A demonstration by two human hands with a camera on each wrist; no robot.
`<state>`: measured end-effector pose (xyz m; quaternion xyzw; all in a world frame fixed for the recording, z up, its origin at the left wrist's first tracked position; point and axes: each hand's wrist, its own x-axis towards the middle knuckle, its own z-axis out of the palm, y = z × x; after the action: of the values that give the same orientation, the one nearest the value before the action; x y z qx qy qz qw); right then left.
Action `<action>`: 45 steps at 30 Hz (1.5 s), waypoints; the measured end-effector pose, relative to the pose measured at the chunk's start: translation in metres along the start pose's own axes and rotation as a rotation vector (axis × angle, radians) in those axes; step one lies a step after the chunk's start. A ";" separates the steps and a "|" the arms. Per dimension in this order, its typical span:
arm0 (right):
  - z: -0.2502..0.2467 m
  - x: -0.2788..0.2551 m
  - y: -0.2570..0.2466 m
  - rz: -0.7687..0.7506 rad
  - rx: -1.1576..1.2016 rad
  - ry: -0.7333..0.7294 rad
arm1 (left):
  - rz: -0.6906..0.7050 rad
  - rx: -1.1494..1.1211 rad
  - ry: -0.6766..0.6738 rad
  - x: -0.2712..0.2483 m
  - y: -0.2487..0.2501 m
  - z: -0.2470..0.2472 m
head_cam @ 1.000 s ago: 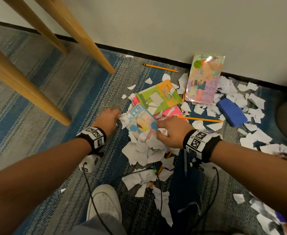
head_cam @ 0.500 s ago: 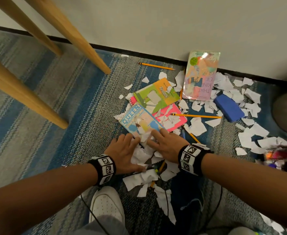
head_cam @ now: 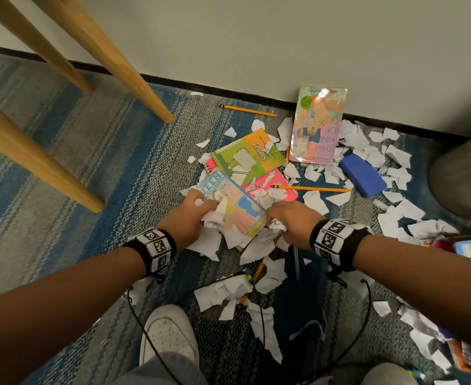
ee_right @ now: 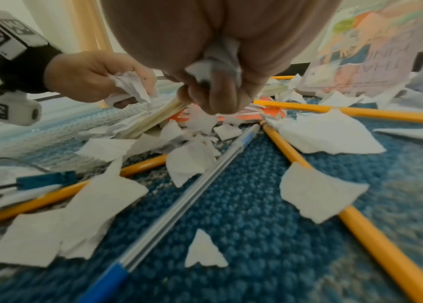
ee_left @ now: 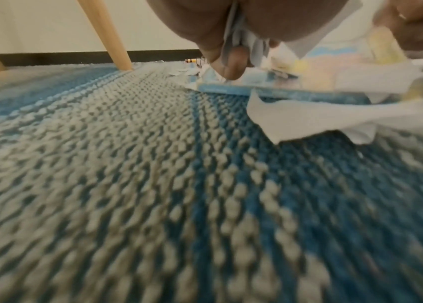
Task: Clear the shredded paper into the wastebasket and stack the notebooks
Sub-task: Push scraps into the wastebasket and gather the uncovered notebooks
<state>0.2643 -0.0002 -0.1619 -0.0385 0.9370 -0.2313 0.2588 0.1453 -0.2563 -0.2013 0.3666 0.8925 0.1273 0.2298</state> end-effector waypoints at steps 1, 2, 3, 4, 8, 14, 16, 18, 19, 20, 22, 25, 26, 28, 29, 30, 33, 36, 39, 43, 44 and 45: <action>0.002 -0.001 0.000 0.029 0.017 0.001 | 0.012 -0.007 0.032 0.003 0.002 -0.003; 0.004 -0.003 -0.002 0.049 0.043 0.015 | 0.053 -0.011 0.068 0.006 0.004 -0.005; 0.007 -0.004 -0.002 0.074 0.062 0.024 | 0.095 -0.011 0.093 0.009 0.006 -0.007; 0.012 -0.005 -0.002 0.088 0.071 0.045 | 0.125 -0.006 0.112 0.013 0.008 -0.008; 0.029 -0.006 -0.010 0.156 0.022 0.107 | 0.037 0.028 0.057 0.021 0.007 -0.014; 0.045 0.000 -0.024 0.350 -0.140 0.015 | -0.021 0.274 -0.080 0.002 0.005 -0.005; 0.050 0.004 -0.026 0.384 -0.165 -0.004 | -0.041 0.332 -0.141 -0.008 0.002 0.003; 0.053 0.012 -0.029 0.430 -0.140 -0.026 | -0.035 0.381 -0.139 -0.015 0.001 0.014; 0.053 0.017 -0.028 0.449 -0.131 -0.038 | -0.036 0.422 -0.134 -0.017 0.002 0.019; 0.052 0.021 -0.027 0.451 -0.142 -0.055 | -0.024 0.454 -0.108 -0.018 0.002 0.025; 0.042 0.024 -0.021 0.380 -0.194 -0.096 | 0.026 0.465 -0.086 -0.018 0.000 0.031; 0.027 0.020 -0.009 0.279 -0.211 -0.123 | 0.148 0.430 -0.140 -0.015 -0.011 0.024; 0.023 0.016 -0.006 0.265 -0.197 -0.115 | 0.152 0.415 -0.166 -0.012 -0.017 0.020; 0.018 0.008 0.001 0.264 -0.147 -0.076 | 0.135 0.296 -0.154 -0.007 -0.021 0.011; 0.016 0.004 0.004 0.272 -0.110 -0.051 | 0.105 0.205 -0.120 -0.005 -0.021 0.006; 0.014 0.000 0.007 0.273 -0.071 -0.017 | 0.031 0.110 -0.104 -0.003 -0.020 0.002; 0.005 -0.008 0.013 0.305 0.059 0.092 | -0.120 -0.031 -0.064 -0.004 -0.016 -0.003; -0.009 -0.008 0.009 0.343 0.153 0.162 | -0.106 -0.071 0.106 0.000 -0.016 -0.006; -0.018 0.000 0.002 0.308 0.238 0.185 | -0.153 -0.072 0.106 0.010 -0.009 -0.012; -0.019 0.014 -0.007 0.243 0.248 0.207 | -0.145 0.020 0.088 0.013 0.005 -0.009; -0.018 0.017 -0.010 0.237 0.274 0.209 | -0.153 0.070 0.070 0.014 0.008 -0.006; -0.017 0.020 -0.012 0.242 0.311 0.211 | -0.165 0.129 0.050 0.014 0.012 -0.003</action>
<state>0.2379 -0.0076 -0.1527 0.1392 0.9098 -0.3430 0.1880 0.1423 -0.2376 -0.1985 0.3024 0.9315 0.0590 0.1931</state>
